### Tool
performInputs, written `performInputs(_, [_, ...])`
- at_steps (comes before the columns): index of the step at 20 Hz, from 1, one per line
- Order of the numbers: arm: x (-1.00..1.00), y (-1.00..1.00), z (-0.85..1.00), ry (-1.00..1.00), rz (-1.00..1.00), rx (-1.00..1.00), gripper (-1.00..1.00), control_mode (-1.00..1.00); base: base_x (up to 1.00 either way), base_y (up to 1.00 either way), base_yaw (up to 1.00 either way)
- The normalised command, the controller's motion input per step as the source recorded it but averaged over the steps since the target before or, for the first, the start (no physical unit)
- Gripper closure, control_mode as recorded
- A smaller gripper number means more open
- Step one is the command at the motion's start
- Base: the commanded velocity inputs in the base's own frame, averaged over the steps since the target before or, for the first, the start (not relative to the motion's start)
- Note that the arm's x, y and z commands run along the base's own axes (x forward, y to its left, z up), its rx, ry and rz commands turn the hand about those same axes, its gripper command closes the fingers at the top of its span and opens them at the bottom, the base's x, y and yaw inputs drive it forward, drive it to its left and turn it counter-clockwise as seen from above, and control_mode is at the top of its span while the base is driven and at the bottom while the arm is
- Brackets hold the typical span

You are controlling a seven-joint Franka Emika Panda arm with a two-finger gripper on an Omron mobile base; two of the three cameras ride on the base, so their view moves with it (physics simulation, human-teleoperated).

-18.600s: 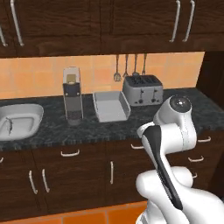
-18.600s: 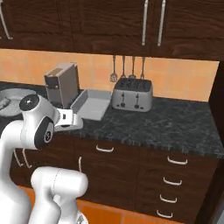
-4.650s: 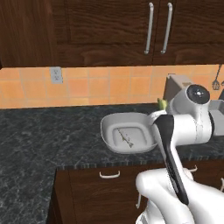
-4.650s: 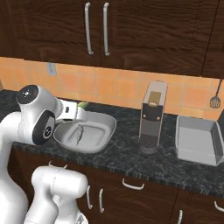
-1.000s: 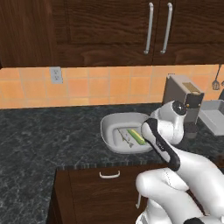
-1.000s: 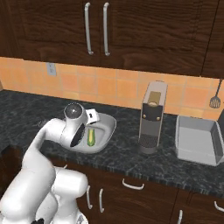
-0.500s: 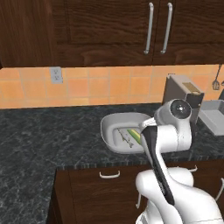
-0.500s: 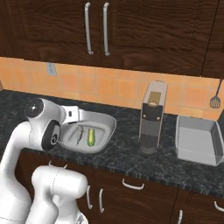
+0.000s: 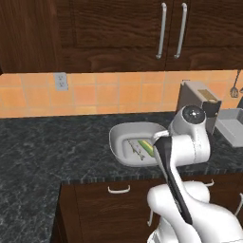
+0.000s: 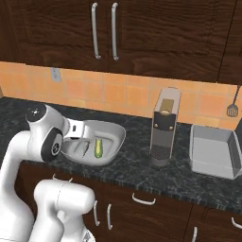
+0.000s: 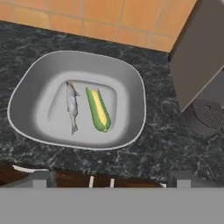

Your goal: Place one corn and one fish in each tupperware on the nearby counter, to pack two identical lunches.

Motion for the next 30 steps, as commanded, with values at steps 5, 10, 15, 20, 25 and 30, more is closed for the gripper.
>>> performInputs(5, [-0.05, 0.05, -0.56, -0.05, 0.18, 0.02, -1.0, -1.0, 0.0, 0.0, 0.0])
performInputs(10, [0.0, 0.0, 0.0, 0.0, 0.0, 0.0, -1.0, 1.0, -0.68, -0.57, -0.03])
performInputs(15, [0.0, 0.0, 0.0, 0.0, 0.0, 0.0, -1.0, 1.0, -0.57, -1.0, -0.13])
performInputs(20, [0.0, 0.0, 0.0, 0.0, 0.0, 0.0, -1.0, 1.0, -0.21, -1.0, -0.07])
performInputs(25, [0.0, 0.0, 0.0, 0.0, 0.0, 0.0, -1.0, 1.0, -0.24, -1.0, -0.07])
performInputs(30, [0.0, 0.0, 0.0, 0.0, 0.0, 0.0, -1.0, 1.0, -0.32, -1.0, -0.08])
